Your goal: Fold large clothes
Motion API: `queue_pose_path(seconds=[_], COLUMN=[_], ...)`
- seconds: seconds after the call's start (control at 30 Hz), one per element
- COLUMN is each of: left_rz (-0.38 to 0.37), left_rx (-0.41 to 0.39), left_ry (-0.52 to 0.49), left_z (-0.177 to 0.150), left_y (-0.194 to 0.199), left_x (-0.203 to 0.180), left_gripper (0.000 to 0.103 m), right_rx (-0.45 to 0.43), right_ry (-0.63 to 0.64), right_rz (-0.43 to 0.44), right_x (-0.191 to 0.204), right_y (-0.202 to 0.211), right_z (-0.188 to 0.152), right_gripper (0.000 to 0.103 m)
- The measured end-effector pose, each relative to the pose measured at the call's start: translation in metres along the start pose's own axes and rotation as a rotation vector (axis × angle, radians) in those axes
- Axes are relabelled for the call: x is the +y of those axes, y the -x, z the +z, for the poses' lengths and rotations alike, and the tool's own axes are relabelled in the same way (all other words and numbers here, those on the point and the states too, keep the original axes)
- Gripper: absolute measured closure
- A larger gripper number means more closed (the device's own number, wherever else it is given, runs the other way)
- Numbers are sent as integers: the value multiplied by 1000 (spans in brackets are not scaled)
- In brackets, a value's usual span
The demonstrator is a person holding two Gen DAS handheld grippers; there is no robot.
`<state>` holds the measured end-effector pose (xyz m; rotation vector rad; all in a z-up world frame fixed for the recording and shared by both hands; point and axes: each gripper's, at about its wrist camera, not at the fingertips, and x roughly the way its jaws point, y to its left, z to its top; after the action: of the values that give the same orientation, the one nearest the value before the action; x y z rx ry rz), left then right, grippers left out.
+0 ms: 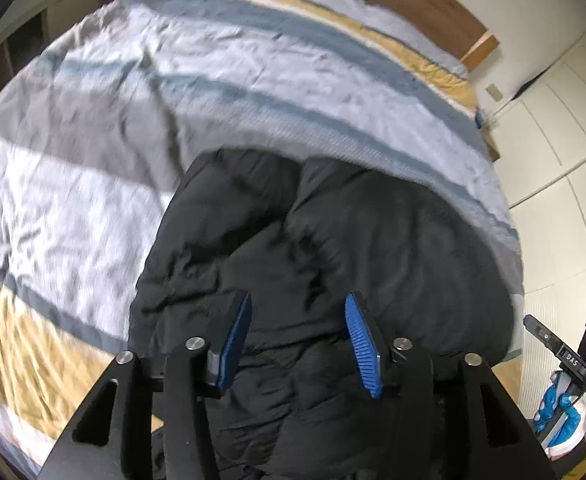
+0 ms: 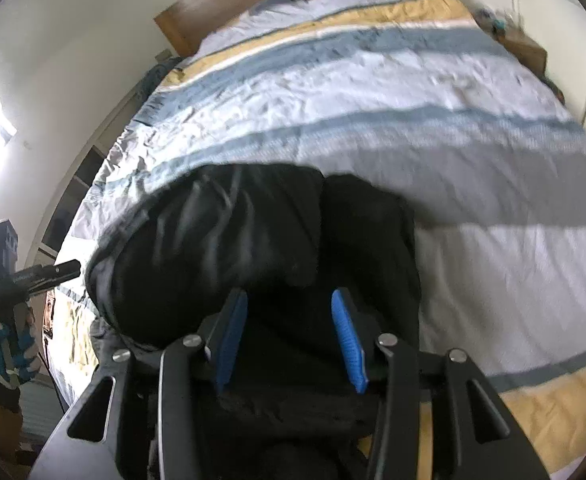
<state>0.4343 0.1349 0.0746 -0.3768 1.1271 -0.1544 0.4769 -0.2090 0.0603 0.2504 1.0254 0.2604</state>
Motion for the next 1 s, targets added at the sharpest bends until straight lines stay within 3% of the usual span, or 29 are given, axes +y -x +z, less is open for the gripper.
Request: queue_pose_path(seconds=[0.07,0.2,0.4,0.67,1.0], left_rz=[-8,-27,-7,7,71], left_rx=[-16,-17,24,110,109], left_ry=[-37,-94,-160,-155,-247], left_z=[11,35,48,29,3], left_y=[3,-11,-61,-119,-156], left_x=[-15,-44,-65,-38,-36], left_gripper=[44,42,42,42,42], right_rx=[-8,-14,16,129,134], right_ry=[22,74,112,141,196], right_rz=[8,25,42,-1,-62], right_x=[12,37,60,38,22], right_y=[1,-16,-62,-124,-161], right_z=[14,44,68,40,9], right_gripper=[59,55,54,54,53])
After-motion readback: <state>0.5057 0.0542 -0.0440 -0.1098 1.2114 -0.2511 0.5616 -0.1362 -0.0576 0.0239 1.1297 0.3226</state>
